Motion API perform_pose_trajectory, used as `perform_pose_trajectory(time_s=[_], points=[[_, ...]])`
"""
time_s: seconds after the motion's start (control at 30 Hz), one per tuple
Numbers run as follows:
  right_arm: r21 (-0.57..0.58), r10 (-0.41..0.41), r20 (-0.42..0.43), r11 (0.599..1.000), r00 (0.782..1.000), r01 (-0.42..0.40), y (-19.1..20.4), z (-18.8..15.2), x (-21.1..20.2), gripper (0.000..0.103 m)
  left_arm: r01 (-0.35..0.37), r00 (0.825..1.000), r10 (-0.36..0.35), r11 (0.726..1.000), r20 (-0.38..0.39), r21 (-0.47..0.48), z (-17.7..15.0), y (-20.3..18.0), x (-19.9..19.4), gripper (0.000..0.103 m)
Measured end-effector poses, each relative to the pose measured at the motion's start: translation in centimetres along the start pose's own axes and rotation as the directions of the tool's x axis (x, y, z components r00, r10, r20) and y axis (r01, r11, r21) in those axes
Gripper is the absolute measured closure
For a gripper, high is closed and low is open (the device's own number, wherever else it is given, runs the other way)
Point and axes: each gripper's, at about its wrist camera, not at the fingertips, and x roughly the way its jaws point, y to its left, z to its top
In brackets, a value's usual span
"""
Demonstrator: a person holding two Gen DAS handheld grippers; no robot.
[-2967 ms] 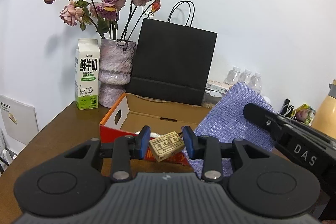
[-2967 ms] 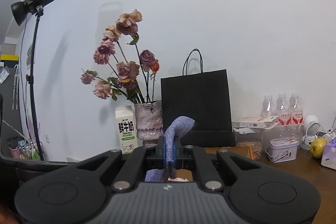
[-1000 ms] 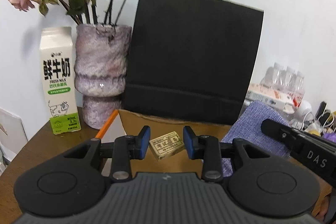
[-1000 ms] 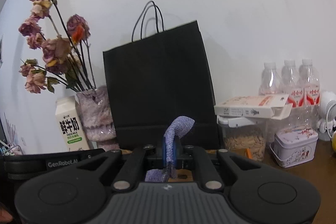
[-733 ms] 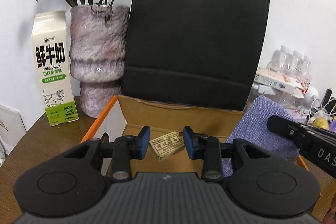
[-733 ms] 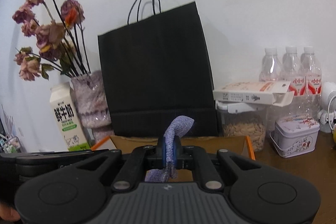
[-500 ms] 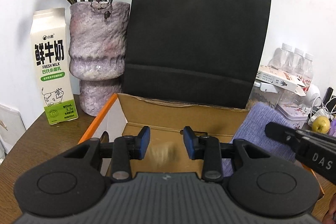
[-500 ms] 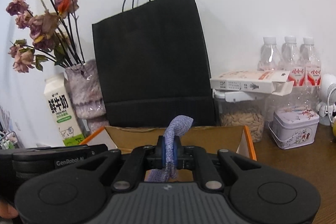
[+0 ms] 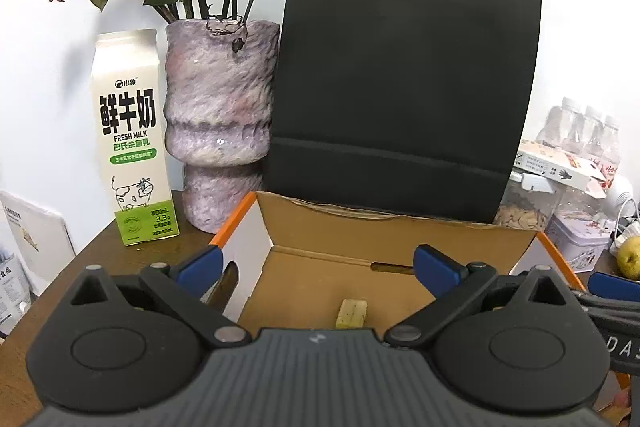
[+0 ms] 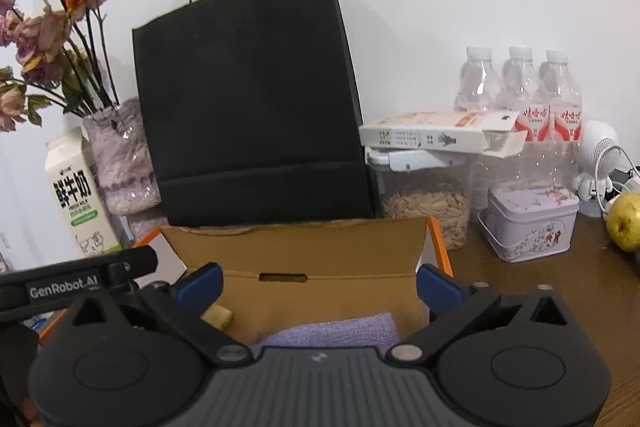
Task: Organize objects
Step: 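Open the left gripper to drop the beige box into the red box, then lower the lavender bag into the red box and open the right gripper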
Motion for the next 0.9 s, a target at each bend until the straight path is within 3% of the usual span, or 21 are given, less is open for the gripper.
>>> perform_pose_trajectory(time_s=[0.37,0.9], points=[[-0.034,0.006,-0.043,0.999,0.999,-0.008,0.6,-0.2,0.0,0.000,-0.009,1.000,0.009,1.000,-0.005,0.010,-0.1,0.1,-0.2,0.000],[-0.065,0.018,-0.014,0.998,1.000,-0.019,1.2,0.2,-3.2,0.000,0.028,0.999,-0.029,0.998,0.025,0.049,0.1,0.1,-4.0,0.000]])
